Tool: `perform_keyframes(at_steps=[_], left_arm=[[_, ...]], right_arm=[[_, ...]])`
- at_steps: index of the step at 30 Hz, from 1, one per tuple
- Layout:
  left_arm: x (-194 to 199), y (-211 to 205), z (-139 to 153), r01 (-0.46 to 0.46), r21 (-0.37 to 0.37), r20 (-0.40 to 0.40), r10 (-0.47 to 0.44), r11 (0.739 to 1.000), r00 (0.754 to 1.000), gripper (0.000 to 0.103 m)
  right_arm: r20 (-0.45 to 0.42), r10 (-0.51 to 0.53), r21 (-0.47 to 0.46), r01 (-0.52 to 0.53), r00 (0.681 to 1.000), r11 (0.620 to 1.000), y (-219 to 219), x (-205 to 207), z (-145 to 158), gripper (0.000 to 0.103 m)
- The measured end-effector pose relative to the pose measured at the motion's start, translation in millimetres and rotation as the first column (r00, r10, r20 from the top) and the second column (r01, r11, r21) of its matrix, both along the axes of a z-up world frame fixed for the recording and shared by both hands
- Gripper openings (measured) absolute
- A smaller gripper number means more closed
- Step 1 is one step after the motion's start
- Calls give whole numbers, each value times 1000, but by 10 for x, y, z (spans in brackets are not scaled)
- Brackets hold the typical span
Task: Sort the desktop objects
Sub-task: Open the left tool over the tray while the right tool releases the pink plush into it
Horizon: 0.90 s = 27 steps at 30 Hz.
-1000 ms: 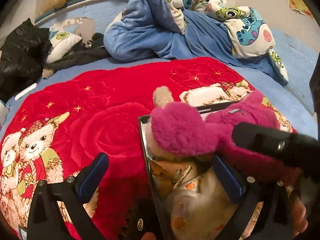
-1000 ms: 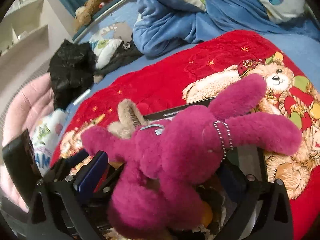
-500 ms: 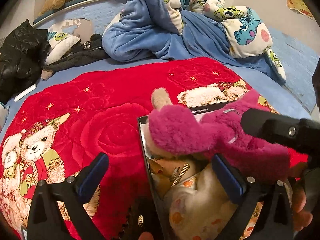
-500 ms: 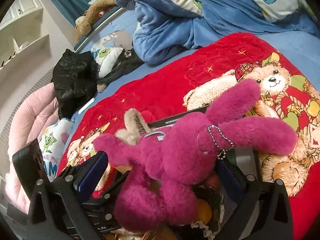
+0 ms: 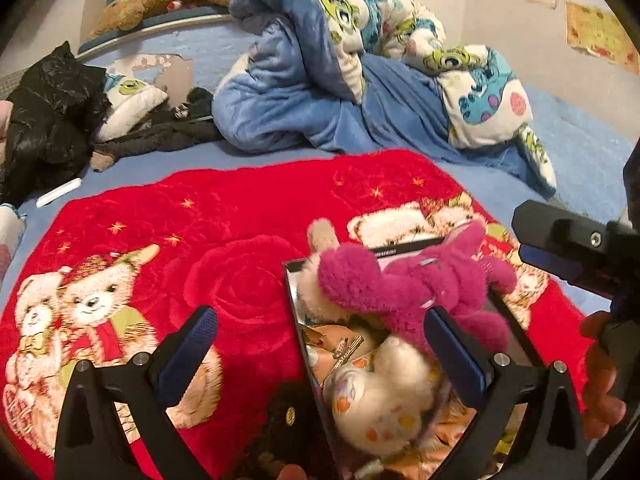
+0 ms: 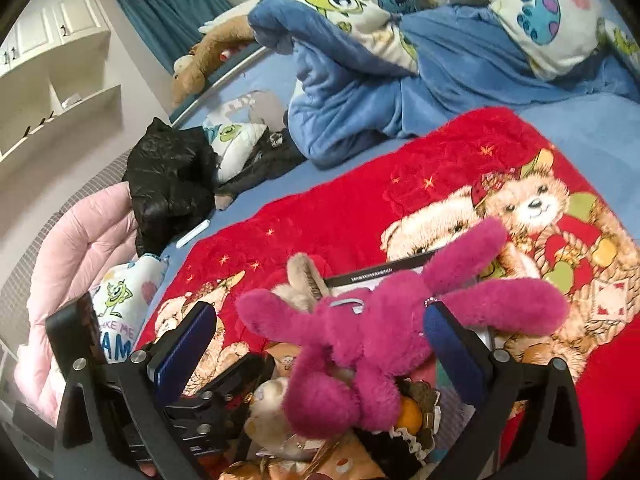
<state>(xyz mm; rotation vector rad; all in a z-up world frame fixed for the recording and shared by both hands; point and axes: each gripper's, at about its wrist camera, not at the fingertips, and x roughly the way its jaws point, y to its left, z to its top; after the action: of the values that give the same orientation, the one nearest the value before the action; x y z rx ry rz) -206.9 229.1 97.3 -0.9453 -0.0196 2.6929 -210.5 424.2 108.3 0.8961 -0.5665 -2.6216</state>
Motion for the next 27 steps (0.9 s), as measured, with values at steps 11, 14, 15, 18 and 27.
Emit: perform_keyframes(at_steps=[11,14,15,18,27], left_arm=[[864,-995,624,-97,-54,-115,90,994,989,103],[1087,-1448,719,-151,-79,-126,140,985,982,103],[1169,-1608,745,-168,-77,-132,157,983,979,103],[1357,-2033,755,-202,-68,-145,190,977,971,103],[1733,-2614,427,-216,-16,-157,211,976,965,103]], right_arm=[[-99,40,128,-27,994,991,-597,513,597,103],[-121,42,153,-23,992,988,-847,621,714,103],[-128,38,154,-18,991,988,-921,651,742,103],[-164,48,149,-23,985,989,-1174,748,820,103],[-325,81,191,-18,942,981,-1882,1266,996,103]])
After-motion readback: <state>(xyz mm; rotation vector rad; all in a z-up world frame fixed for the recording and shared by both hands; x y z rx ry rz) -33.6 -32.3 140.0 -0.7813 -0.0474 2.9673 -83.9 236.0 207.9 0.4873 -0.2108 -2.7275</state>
